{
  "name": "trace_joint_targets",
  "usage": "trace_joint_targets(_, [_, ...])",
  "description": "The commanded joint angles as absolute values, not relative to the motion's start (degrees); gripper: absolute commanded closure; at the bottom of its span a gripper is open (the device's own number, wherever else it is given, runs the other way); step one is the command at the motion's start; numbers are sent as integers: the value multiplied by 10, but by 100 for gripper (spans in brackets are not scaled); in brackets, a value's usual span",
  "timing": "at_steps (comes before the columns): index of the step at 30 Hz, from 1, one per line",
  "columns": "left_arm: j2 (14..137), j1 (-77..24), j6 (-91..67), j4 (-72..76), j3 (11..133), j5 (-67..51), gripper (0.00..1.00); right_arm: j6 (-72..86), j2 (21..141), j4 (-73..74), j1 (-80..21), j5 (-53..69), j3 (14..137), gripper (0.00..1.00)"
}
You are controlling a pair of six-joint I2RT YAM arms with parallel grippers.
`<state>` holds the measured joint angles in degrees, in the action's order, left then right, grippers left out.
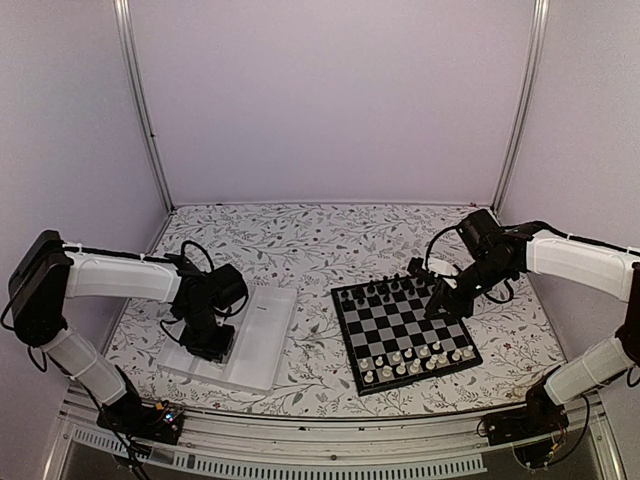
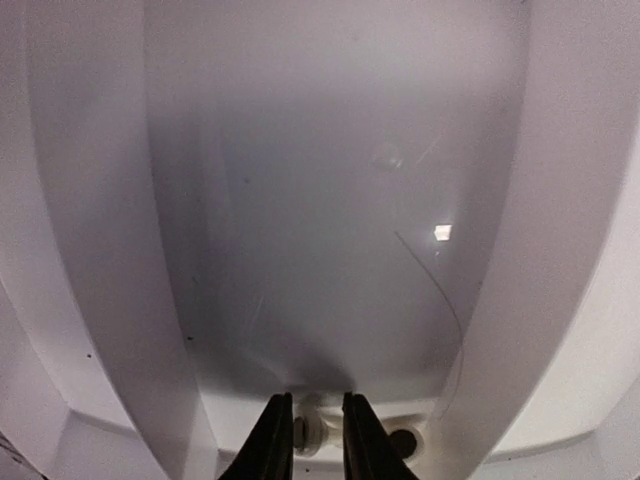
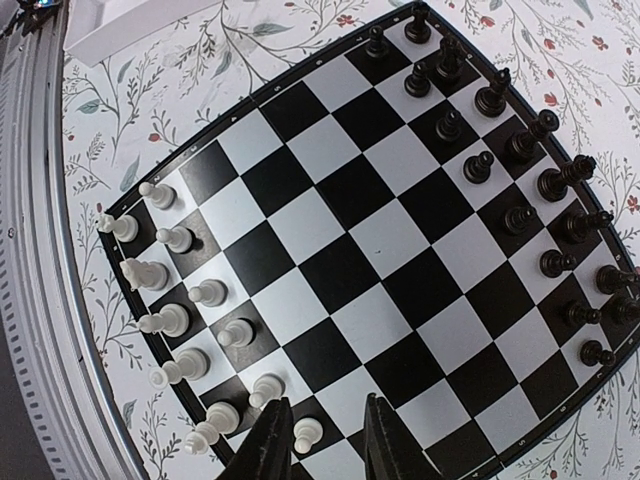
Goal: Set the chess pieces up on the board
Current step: Pick up the chess piece from the storage box.
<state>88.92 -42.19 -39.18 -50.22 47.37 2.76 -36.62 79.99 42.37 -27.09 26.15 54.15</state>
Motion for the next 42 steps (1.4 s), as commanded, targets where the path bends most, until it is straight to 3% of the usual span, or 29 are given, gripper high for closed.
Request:
trace_joint_targets(1, [888,-414,-401,-510,468,8,80,-359,801,418,-270,273,543,73])
trace_joint_targets(3, [882,-415,-402,-514,469,10,78,-359,801,416,-270,274,541,73])
trace_joint_targets(8, [855,-419,-405,-537,490,56,62,-359,801,415,-270,279,539,73])
trace_joint_targets(10, [847,-417,-405,-542,493,52,61,-359,801,413,-270,277,537,73])
trace_joint_targets(30, [898,-415,-380,-491,469,-2,68,-356,798,405,-270,279,523,73])
trace_joint_targets(42, [910,-406,-369,-464,462,-11,79,-352,805,403,-270,288,523,74])
